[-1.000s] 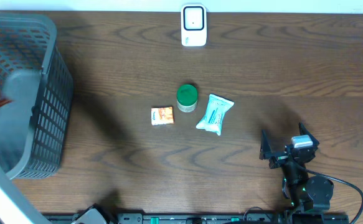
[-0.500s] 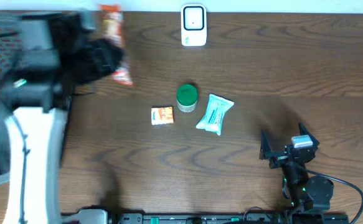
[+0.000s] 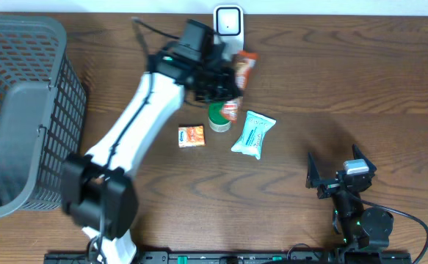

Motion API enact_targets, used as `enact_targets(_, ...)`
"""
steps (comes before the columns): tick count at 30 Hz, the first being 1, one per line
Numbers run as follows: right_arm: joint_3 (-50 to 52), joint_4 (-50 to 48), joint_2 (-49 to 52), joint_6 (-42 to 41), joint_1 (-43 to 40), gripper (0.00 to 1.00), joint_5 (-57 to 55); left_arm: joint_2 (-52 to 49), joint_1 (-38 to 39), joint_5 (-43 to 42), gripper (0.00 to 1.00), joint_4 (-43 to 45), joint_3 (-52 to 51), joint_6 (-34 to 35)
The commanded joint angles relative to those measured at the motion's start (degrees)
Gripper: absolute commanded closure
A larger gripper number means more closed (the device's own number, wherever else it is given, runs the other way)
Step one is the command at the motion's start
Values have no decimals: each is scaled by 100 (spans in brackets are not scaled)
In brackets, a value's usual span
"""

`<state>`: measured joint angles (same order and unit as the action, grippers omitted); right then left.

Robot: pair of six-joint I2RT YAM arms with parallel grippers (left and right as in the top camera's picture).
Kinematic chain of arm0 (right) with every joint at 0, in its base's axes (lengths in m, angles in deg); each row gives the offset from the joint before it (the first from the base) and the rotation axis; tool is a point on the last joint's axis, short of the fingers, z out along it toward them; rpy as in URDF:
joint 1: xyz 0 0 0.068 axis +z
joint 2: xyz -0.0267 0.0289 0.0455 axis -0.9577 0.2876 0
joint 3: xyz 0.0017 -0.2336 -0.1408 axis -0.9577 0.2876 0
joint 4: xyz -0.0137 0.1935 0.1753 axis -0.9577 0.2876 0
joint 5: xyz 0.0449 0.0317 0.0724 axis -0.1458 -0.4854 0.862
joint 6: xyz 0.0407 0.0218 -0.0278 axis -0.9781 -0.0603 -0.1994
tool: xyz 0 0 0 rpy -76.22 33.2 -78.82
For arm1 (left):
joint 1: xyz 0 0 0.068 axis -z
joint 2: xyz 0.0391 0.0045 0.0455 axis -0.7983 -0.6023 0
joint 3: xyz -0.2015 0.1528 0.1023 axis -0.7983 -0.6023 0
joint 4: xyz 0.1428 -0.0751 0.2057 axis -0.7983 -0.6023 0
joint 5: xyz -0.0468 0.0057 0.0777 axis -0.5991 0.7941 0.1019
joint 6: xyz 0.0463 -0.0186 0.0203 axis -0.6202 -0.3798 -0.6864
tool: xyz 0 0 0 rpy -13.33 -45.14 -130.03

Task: Scan the item barcode
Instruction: 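Set the chocolate bar right of the tissue pack and release, then retract the left arm and reach the right gripper to the green-lidded jar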

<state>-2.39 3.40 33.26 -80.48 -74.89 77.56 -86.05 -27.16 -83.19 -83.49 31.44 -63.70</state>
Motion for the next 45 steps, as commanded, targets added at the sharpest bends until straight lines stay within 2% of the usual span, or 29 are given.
enact_targets(1,9,24,-15,-68,52,1,9,-356,234,-1174,93,568,-31,214)
enact_targets(6,9,24,-15,-68,52,1,9,-970,417,-1401,93,988,-31,616)
enact_targets(12,9,24,-15,-68,52,1,9,-1528,697,-1827,92,1458,-31,717)
enact_targets(17,9,24,-15,-68,52,1,9,-1714,1104,-1718,93,1679,-31,737)
enact_targets(18,9,24,-15,-70,52,1,9,-1716,1165,-1637,90,1679,-31,734)
enact_targets(21,9,24,-15,-68,52,1,9,-1705,1353,-1198,30,1681,-31,468)
enact_targets(23,9,24,-15,-68,52,1,9,-1705,1414,-863,5,1681,-31,367)
enact_targets(24,9,24,-15,-68,52,1,9,-1703,1421,-697,2,1679,-31,367)
enact_targets(30,9,24,-15,-68,52,1,9,-1521,1283,334,2,1567,9,28)
enact_targets(34,9,24,-15,-68,52,1,9,-1108,1141,1556,2,1139,66,-326)
enact_targets(41,9,20,-15,-68,52,1,11,457,957,3171,2,1027,79,-1106)
enact_targets(45,9,24,-15,-68,52,1,-98,1403,951,3392,2,1285,79,-1753)
